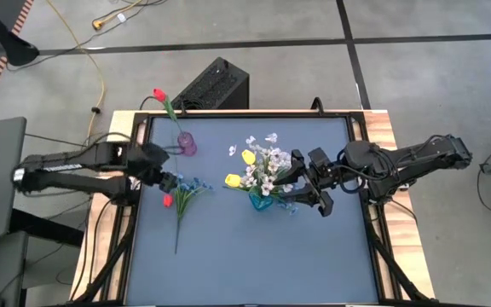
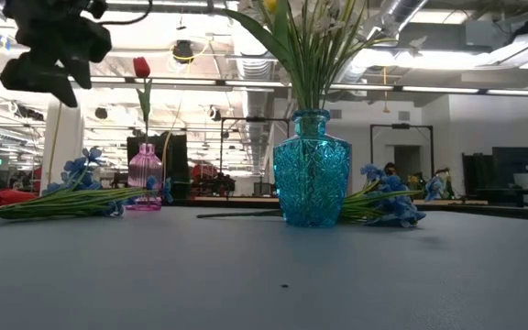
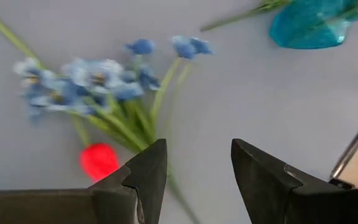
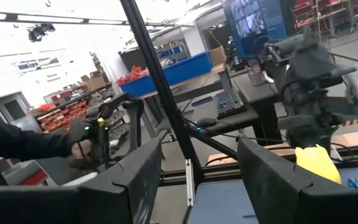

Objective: Sort flowers into vase by color
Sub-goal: Put the left blue flower into the violet vase

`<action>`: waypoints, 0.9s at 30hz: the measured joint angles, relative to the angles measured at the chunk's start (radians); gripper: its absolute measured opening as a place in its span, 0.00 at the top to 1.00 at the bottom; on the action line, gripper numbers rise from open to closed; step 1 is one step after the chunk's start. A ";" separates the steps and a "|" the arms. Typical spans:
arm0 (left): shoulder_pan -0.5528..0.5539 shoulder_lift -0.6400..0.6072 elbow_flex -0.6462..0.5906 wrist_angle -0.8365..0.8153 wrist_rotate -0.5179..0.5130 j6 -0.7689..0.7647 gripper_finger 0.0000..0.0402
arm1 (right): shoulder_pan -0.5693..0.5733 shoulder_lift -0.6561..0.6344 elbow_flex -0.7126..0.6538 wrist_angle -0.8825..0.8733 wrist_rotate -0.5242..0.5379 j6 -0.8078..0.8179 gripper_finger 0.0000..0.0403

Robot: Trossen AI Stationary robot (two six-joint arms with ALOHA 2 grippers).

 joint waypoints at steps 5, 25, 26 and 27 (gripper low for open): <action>-0.220 0.002 -0.078 0.109 -0.136 -0.212 0.58 | 0.000 0.000 0.000 -0.003 0.000 0.000 0.41; -0.598 0.467 -0.226 0.420 -0.192 -0.697 0.62 | -0.069 0.000 0.000 -0.049 -0.042 0.000 0.41; -0.600 0.489 -0.226 0.444 -0.189 -0.697 0.62 | -0.076 0.000 0.000 -0.049 -0.047 0.000 0.41; -0.600 0.512 -0.226 0.461 -0.183 -0.697 0.62 | -0.082 0.000 0.000 -0.049 -0.049 0.000 0.41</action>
